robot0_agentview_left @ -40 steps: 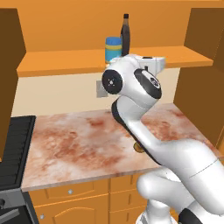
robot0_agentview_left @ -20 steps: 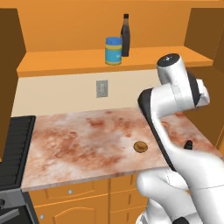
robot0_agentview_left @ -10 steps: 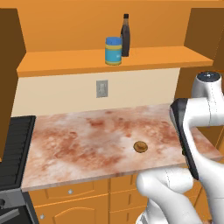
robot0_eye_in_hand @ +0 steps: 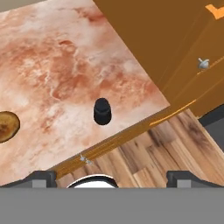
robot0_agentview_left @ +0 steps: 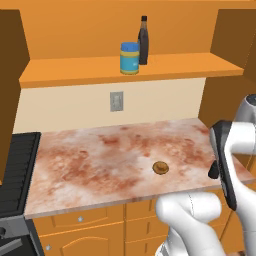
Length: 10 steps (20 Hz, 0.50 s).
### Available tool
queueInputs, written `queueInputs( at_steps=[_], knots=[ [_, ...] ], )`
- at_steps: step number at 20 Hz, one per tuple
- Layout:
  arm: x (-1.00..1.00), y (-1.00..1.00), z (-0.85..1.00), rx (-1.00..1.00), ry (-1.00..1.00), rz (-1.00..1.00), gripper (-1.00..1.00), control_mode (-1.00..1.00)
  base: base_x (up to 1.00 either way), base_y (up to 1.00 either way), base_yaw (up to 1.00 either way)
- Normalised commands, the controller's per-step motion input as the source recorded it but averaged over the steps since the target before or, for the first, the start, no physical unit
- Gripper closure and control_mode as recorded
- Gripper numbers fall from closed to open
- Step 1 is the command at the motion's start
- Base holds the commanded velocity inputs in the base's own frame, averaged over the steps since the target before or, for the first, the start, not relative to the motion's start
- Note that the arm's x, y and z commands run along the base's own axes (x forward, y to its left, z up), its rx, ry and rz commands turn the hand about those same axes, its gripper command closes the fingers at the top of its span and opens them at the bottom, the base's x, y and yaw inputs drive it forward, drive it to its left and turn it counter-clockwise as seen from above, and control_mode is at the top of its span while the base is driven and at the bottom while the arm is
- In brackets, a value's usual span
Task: There are various items on the counter. Only move the condiments/shakers into the cabinet.
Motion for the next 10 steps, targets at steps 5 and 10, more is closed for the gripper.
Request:
queueInputs(
  at_steps=[5, 10],
  knots=[
    [0.01, -0.02, -0.28, 0.00, 0.00, 0.14, -1.00, -1.00, 0.00, 0.00, 0.00],
    [0.00, -0.10, -0.11, 0.00, 0.03, 0.23, -1.00, -1.00, 0.00, 0.00, 0.00]
  ],
)
